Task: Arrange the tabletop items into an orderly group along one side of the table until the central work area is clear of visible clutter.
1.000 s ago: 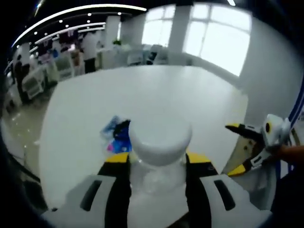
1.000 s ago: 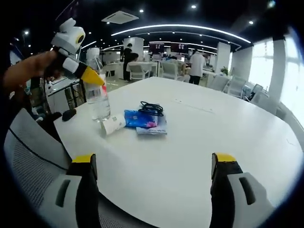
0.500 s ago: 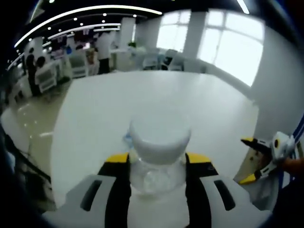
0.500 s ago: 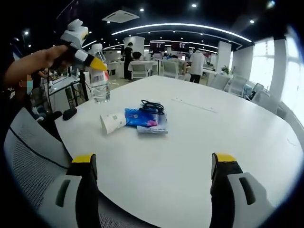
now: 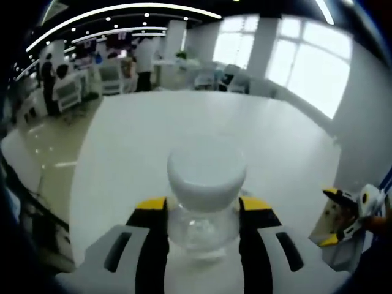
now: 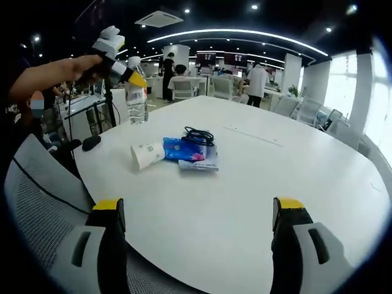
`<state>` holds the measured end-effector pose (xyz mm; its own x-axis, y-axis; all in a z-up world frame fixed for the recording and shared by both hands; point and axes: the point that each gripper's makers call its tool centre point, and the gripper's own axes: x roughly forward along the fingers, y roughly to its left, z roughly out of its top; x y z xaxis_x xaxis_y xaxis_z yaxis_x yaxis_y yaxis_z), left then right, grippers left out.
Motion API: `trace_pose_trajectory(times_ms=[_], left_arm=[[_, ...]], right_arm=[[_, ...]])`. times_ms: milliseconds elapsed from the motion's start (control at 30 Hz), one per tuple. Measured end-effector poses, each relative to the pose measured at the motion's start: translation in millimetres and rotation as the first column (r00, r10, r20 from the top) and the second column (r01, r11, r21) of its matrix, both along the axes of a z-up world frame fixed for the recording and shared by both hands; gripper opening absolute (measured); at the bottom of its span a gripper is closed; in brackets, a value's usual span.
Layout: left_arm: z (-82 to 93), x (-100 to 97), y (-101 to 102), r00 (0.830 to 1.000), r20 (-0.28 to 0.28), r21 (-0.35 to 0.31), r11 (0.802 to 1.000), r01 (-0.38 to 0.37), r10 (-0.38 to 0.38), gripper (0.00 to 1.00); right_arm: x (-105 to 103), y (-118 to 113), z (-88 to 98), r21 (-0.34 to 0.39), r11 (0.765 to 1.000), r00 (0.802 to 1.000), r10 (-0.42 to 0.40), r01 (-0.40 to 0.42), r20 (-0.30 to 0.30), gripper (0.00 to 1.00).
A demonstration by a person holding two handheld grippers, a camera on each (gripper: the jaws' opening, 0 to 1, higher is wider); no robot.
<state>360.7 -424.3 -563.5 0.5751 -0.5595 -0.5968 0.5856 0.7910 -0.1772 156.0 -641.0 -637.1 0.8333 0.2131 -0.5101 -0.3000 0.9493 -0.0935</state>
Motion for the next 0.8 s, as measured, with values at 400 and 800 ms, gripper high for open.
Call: trace_pose_trajectory(times_ms=[400, 800], left_arm=[[-11.8, 27.6, 24.4, 0.998, -0.005, 0.027, 0.998, -0.059, 0.059, 0.41], [-38.3, 42.2, 36.5, 0.994, -0.026, 0.056, 0.993, -0.100, 0.102, 0.41]], right_arm=[[0.0, 0.5, -0.8, -0.024, 1.000, 1.000, 0.005, -0.005, -0.002, 1.00], [-0.5, -0.4, -1.0, -0.023, 1.000, 1.000, 0.001, -0.002, -0.005, 1.00]])
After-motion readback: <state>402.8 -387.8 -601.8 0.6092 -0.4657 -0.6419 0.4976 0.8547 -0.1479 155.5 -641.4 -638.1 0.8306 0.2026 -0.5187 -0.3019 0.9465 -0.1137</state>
